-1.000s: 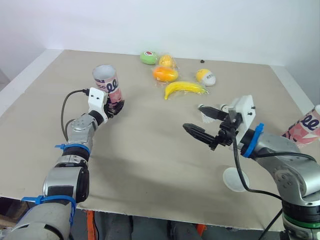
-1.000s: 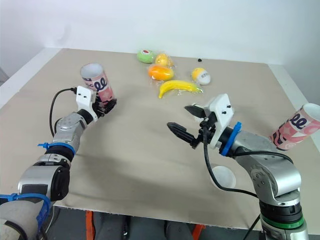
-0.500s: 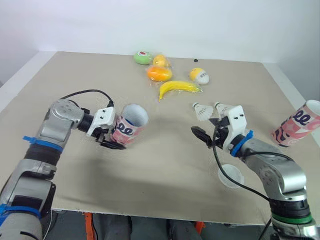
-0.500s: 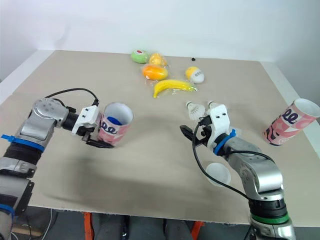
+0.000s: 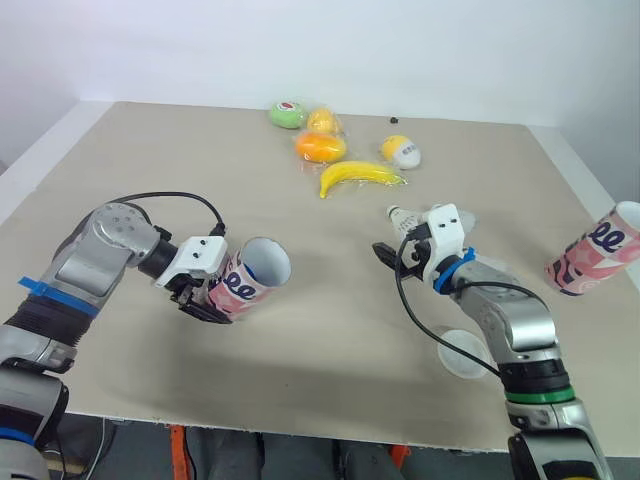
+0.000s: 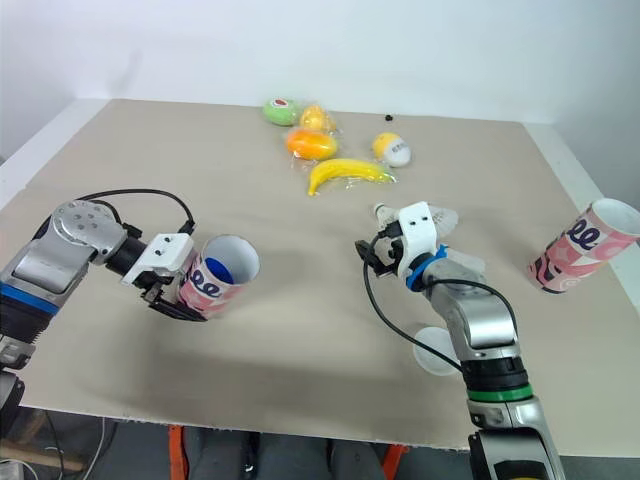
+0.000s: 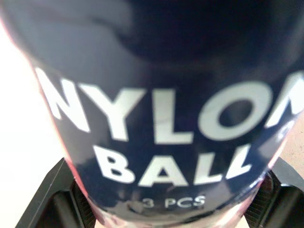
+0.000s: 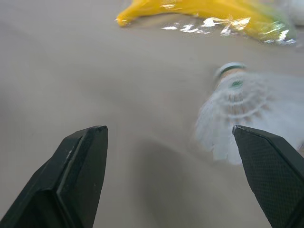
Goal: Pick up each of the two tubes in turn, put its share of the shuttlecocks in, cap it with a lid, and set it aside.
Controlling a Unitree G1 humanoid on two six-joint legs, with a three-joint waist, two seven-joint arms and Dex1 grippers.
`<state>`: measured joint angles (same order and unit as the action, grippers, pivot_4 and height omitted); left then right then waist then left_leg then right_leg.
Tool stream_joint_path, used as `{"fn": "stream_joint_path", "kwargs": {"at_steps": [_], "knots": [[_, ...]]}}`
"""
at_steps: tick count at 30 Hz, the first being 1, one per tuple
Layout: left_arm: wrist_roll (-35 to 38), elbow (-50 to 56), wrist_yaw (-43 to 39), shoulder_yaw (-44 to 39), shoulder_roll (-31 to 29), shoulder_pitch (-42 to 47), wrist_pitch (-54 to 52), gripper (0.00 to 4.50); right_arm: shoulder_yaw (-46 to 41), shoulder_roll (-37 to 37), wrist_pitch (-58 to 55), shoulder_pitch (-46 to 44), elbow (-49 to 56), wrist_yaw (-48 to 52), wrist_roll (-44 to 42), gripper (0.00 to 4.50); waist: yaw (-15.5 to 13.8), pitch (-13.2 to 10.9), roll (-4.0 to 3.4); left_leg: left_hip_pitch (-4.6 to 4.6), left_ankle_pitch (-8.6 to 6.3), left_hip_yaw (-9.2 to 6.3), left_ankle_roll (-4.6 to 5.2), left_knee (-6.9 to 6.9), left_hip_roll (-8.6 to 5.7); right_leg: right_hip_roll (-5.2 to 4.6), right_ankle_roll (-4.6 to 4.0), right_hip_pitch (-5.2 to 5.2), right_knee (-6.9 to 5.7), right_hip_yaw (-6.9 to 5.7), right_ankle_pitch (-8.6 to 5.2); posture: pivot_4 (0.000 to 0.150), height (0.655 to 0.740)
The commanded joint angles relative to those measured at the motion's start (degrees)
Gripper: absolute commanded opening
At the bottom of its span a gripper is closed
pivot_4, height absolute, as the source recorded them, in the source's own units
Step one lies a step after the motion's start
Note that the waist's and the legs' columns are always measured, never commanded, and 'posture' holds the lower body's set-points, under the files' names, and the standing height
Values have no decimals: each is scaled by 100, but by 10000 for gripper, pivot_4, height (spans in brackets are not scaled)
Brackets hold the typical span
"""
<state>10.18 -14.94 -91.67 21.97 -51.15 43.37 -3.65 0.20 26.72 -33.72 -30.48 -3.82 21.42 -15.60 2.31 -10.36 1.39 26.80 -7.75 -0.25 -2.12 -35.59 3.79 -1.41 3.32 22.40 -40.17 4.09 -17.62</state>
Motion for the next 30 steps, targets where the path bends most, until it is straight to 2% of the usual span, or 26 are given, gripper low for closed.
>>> {"fn": "stream_joint_path", "kwargs": {"at_steps": [1,3,4,5,11,14,18,22,27,30], "knots": [[-113,53,-83,221,-64,-142,82,34260,-20,-74,406,-367,-412,65,208,45000,2,1,-2,-1,0,0,0,-1,0,1,0,0,-1,0,0,1500,6946],[-101,69,-83,255,-52,-145,111,33740,13,-122,619,-596,-774,103,343,41014,2,1,-2,-1,0,-1,0,1,0,1,0,0,-2,0,0,1500,6946],[-99,74,-83,258,-36,-152,117,33740,35,-147,709,-691,-915,137,394,41014,7,2,-4,-1,0,0,0,1,0,1,0,0,-2,0,0,1500,6946],[-97,85,-83,254,-20,-161,112,33740,50,-165,788,-759,-1026,166,447,34674,7,2,-4,-1,0,1,0,1,0,1,0,1,-3,2,0,1500,6946],[-57,171,-83,170,44,-253,41,33740,138,-192,887,-823,-1115,326,598,15430,7,3,-5,-1,0,1,0,1,0,0,1,1,-3,1,-1,1500,6946],[-84,207,-83,102,77,-303,22,33740,114,-201,831,-749,-920,395,587,680,7,3,-5,-1,0,1,0,1,0,0,1,1,-3,1,-1,1500,6946],[-42,276,-83,59,98,-359,-41,33740,58,-184,656,-661,-472,573,429,680,6,3,-5,-1,0,1,1,2,0,0,1,0,-4,1,-1,1500,6946],[-49,277,-83,69,140,-365,-84,33740,14,77,417,-612,760,1138,39,680,1,1,-10,-1,0,1,1,1,0,-1,1,0,-4,1,-1,1500,6946],[-22,234,-83,248,150,-305,-186,33740,-141,1310,374,-50,3201,3072,-1226,680,-106,-1,-27,0,-5,1,6,-2,-2,-5,5,-3,-3,-1,-6,1500,6946],[-117,73,-83,364,229,-214,-139,33740,-228,1756,260,-134,3578,3450,-1641,680,-108,4,-31,-3,-10,1,12,-2,-2,-6,5,-8,-1,-1,-11,1500,6946]]}}
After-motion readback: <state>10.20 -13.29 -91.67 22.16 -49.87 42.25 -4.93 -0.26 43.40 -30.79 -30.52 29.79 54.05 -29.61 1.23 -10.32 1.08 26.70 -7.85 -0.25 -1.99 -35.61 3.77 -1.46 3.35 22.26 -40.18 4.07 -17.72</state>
